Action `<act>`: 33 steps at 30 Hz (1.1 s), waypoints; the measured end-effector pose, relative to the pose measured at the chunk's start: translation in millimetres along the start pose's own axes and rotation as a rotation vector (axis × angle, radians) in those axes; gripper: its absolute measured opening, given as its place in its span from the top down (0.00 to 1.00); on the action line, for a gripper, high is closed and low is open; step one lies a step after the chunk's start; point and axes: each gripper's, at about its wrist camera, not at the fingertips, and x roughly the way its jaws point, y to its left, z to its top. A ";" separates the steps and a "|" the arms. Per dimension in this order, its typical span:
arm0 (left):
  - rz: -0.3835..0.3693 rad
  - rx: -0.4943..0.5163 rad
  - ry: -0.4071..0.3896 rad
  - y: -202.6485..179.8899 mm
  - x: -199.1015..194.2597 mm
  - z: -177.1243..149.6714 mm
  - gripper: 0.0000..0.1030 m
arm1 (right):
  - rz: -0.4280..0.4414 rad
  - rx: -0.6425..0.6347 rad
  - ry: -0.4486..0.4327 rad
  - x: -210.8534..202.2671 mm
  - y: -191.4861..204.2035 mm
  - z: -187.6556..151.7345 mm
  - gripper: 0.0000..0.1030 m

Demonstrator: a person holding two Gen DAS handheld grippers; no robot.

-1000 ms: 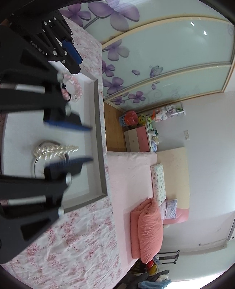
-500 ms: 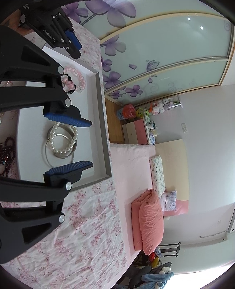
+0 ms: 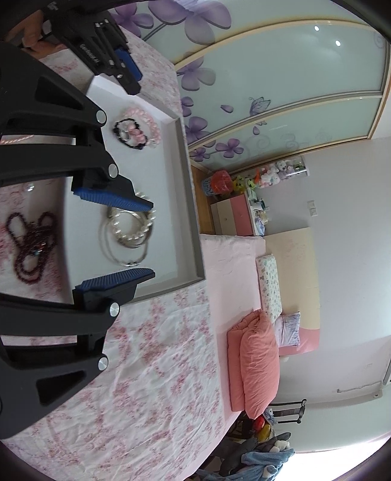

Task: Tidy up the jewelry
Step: 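Grasp the dark red beaded bracelet with the right gripper while the left gripper reaches the pearl earrings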

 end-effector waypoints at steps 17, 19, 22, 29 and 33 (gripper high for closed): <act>-0.024 -0.012 0.011 8.5 -27.6 -22.2 0.61 | 0.003 -0.143 0.267 3.2 8.1 -62.3 0.51; -0.021 -0.015 0.013 9.9 -31.1 -24.5 0.61 | -0.008 -0.160 0.286 8.8 11.5 -63.7 0.50; -0.016 -0.018 0.014 12.4 -35.0 -27.1 0.61 | -0.037 -0.188 0.299 17.5 15.2 -63.8 0.50; -0.021 -0.017 0.021 13.6 -42.9 -32.7 0.60 | -0.099 -0.231 0.300 24.9 18.0 -63.3 0.64; -0.036 -0.012 0.028 8.3 -45.1 -35.1 0.60 | -0.126 -0.246 0.293 20.4 15.4 -65.1 0.85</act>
